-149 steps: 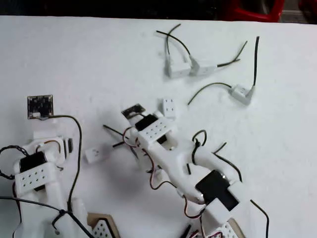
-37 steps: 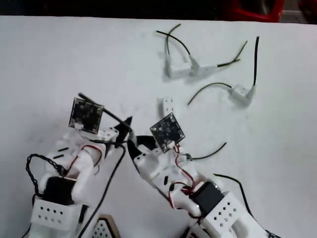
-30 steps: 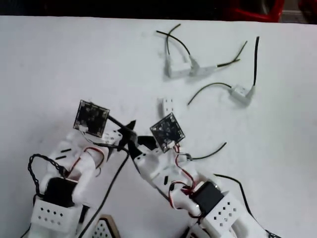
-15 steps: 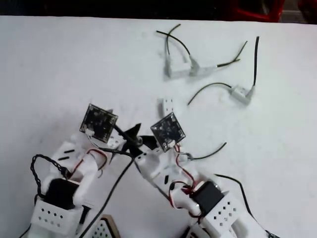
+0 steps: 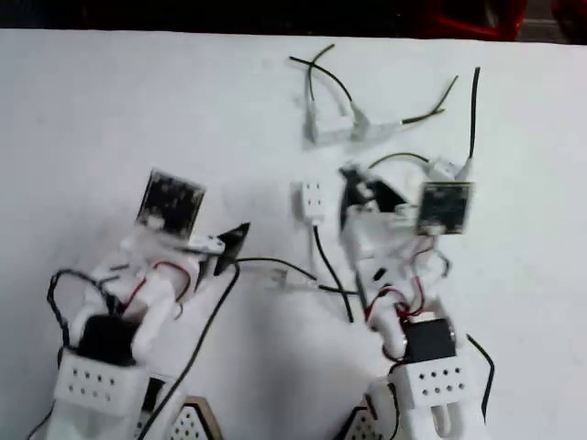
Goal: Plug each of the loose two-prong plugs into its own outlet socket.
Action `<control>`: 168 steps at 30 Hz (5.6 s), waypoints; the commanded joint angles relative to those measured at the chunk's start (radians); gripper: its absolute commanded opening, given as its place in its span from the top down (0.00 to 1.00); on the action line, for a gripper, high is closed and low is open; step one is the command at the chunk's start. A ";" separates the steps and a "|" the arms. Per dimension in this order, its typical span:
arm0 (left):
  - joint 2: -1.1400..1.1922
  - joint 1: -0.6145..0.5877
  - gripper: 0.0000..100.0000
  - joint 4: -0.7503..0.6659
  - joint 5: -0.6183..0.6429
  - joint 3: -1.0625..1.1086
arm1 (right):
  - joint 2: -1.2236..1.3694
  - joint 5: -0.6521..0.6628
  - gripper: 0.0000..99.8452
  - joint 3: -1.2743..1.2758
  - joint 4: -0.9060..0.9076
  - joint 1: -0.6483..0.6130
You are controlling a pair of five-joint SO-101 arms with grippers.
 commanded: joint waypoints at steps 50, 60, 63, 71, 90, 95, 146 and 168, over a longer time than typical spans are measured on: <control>1.899 0.292 0.95 0.552 -0.015 -1.760 | -0.012 -0.167 0.98 -0.017 -0.091 0.209; 1.785 0.291 0.95 0.690 -0.304 -1.749 | -0.012 -0.166 0.98 -0.017 -0.090 0.209; 1.785 0.277 0.94 0.667 -0.387 -1.692 | -0.012 -0.166 0.98 -0.015 -0.090 0.209; 1.776 0.153 0.78 0.460 -0.430 -1.522 | -0.012 -0.164 0.98 -0.015 -0.090 0.208; 1.414 0.028 0.74 0.651 -0.310 -1.513 | 0.022 -0.012 0.98 -0.005 -0.088 0.107; 1.317 -0.079 0.74 0.724 -0.230 -1.513 | 0.191 0.046 0.98 -0.069 -0.087 0.050; -0.027 -0.498 0.85 0.012 -0.020 0.186 | 1.176 0.437 0.98 -0.707 0.030 -0.260; -0.265 -0.498 0.85 0.020 -0.020 0.305 | 1.400 0.486 0.98 -0.990 0.354 -0.242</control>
